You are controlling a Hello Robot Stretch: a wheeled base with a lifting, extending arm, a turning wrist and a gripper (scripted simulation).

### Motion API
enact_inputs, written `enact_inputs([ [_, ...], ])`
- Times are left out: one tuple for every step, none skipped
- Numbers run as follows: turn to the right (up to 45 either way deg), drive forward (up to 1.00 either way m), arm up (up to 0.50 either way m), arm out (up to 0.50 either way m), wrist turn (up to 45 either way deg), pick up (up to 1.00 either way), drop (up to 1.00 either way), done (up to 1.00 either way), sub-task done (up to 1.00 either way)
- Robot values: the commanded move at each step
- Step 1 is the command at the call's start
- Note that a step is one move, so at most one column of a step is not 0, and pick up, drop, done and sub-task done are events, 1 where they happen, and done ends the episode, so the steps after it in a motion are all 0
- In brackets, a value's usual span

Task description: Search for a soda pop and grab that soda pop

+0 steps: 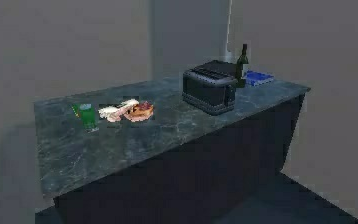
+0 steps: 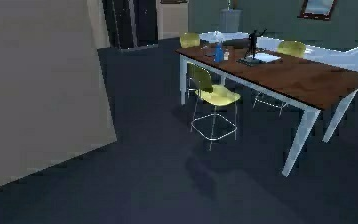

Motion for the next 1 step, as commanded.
enact_inputs([
  [45.0, 0.0, 0.0, 0.0, 0.0, 0.0, 0.0, 0.0, 0.0],
])
